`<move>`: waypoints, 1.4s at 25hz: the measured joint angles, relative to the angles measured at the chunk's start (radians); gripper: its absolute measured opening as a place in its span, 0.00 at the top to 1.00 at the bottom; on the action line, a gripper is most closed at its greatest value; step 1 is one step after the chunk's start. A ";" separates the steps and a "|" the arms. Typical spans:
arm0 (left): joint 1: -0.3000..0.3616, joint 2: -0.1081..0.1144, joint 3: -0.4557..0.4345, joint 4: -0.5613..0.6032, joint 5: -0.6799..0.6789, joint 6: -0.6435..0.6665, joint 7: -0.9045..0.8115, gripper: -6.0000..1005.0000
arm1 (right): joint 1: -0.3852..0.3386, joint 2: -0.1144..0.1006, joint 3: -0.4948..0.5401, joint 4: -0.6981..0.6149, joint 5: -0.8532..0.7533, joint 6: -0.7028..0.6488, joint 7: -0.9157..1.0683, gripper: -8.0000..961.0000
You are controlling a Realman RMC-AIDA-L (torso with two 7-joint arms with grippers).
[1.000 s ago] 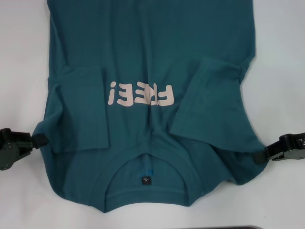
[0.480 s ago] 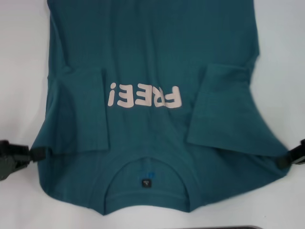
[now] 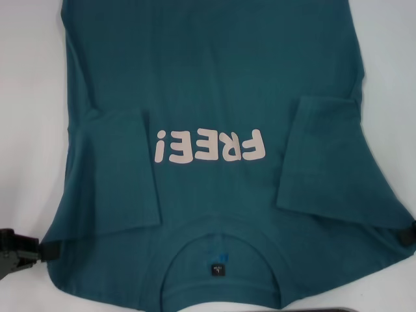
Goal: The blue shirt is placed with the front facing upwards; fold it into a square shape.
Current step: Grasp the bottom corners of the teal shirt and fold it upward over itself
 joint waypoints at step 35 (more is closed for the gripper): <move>-0.387 -0.008 -0.064 0.132 -0.146 -0.278 -0.032 0.99 | 0.095 0.001 0.101 -0.006 0.489 0.182 0.024 0.97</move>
